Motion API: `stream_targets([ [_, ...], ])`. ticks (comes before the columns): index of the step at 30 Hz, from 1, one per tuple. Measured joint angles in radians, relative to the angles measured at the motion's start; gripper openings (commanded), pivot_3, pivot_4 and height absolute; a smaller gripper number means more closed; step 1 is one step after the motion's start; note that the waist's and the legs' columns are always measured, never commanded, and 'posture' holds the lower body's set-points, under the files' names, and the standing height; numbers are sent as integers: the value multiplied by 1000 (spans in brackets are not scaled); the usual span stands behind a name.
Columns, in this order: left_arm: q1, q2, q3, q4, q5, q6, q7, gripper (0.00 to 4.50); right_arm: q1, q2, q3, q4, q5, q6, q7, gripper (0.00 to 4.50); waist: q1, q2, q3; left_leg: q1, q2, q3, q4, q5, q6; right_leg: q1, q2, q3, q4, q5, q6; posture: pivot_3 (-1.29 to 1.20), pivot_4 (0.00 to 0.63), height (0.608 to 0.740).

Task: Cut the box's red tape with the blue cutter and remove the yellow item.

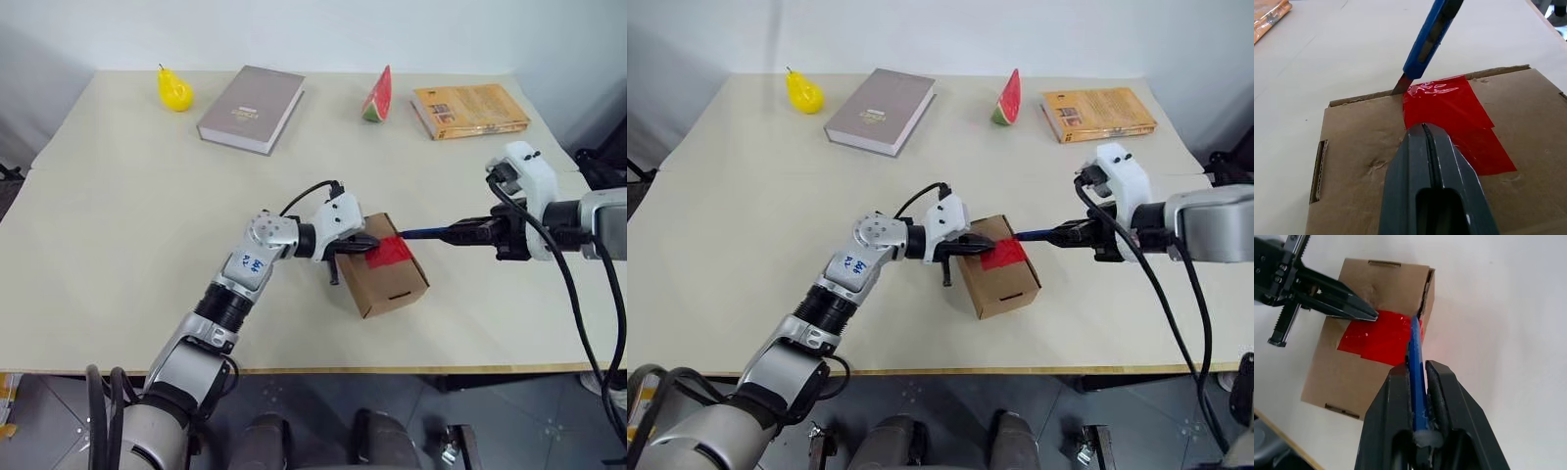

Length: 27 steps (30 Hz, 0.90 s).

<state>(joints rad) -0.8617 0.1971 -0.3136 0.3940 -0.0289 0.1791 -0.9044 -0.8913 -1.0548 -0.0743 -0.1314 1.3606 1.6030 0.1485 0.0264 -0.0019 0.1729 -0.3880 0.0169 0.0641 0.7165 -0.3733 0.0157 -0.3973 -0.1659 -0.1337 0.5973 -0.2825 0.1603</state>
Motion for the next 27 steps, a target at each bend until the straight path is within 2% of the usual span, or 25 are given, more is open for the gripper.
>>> stream_targets([
  [7, 29, -3, -13, -35, 26, -10, 32, 0, -195, -76, 229, 157, 5, 6, 87, 163, 1, 0, 0, 1, 0, 0, 0, 0, 0, 1, 0, 0, -1, 0, 0, 0, 150, 740],
  [12, 48, -12, -13, -44, 34, -27, 56, 0, -450, -73, 512, 335, -22, 7, 173, 163, 1, 2, -1, 1, 0, -1, 0, 0, 0, 1, 0, 0, -1, 0, 0, 0, 150, 740],
  [16, 62, -18, -13, -59, 36, -27, 70, 0, -579, -41, 667, 426, -60, 7, 237, 163, 2, 2, -1, 1, 0, -1, 0, 0, 0, 2, 0, 0, -1, 0, 0, 0, 150, 740],
  [21, 73, -17, -14, -71, 38, -26, 80, 0, -656, -57, 815, 430, -74, 3, 318, 163, 3, 2, -1, 1, 0, -2, -1, 0, 0, 2, 0, -1, -1, 0, 0, 0, 150, 740],
  [27, 74, -17, -20, -75, 43, -26, 80, 0, -687, -79, 894, 420, -67, -8, 366, 163, 3, 2, -2, 1, 0, -2, -1, 0, 0, 2, 0, -1, -1, 0, 0, 0, 150, 740],
])
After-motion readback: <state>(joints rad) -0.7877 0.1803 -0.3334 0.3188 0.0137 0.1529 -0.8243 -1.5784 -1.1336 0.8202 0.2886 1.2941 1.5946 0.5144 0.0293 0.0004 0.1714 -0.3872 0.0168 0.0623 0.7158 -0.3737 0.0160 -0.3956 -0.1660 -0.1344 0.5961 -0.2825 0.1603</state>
